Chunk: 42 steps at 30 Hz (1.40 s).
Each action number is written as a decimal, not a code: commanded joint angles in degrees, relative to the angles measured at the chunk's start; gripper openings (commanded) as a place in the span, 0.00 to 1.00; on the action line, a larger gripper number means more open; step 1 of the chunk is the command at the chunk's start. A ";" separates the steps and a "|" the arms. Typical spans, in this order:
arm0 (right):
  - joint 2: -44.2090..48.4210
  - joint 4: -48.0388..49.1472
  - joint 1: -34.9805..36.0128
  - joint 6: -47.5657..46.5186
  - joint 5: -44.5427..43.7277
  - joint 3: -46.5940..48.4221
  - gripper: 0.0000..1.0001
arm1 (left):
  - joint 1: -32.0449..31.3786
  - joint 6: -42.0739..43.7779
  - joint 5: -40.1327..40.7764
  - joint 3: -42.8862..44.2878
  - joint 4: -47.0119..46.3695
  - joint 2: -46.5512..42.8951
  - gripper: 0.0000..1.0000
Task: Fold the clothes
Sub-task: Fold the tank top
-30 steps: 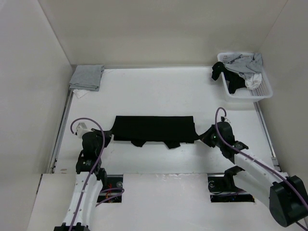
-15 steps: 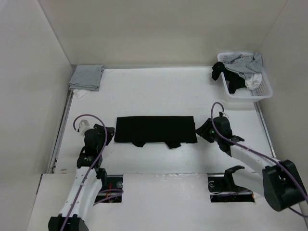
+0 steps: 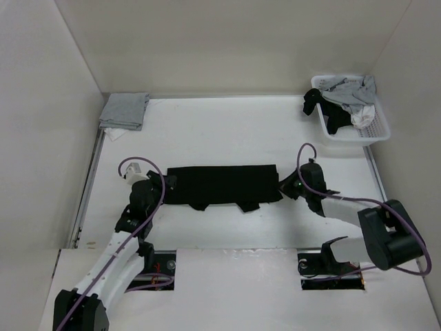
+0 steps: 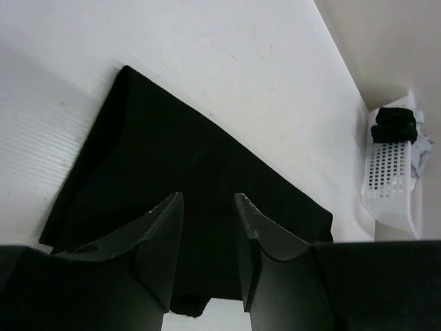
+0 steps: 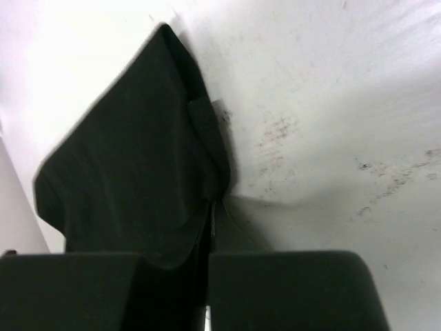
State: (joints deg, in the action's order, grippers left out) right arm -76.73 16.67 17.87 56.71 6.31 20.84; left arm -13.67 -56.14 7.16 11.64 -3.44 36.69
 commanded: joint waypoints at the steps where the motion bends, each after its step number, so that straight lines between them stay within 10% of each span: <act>1: 8.50 -0.11 -2.09 0.96 -4.09 -0.01 0.00 | -3.58 -0.63 2.07 2.42 -4.73 0.84 0.32; 9: 28.12 -24.38 -3.59 -9.58 -16.57 7.70 0.00 | -19.13 -2.31 9.01 4.53 -12.28 9.79 0.32; 17: 14.53 -37.22 17.21 -15.84 -32.48 28.88 0.00 | -24.08 -2.13 9.28 6.12 -15.89 11.83 0.32; 34: -35.49 -57.89 43.61 -8.29 -39.80 76.79 0.11 | -6.43 -2.92 -1.26 -0.74 -2.80 -11.46 0.36; 42: -24.73 -43.50 44.14 -7.05 -33.99 64.27 0.33 | -1.57 -3.36 -6.81 -1.71 -6.04 -8.05 0.36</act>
State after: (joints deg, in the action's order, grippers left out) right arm -110.89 -33.98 61.98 48.66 -28.67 89.84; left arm -14.55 -59.00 3.60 10.17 -6.22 26.74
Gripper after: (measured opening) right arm 0.330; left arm 0.360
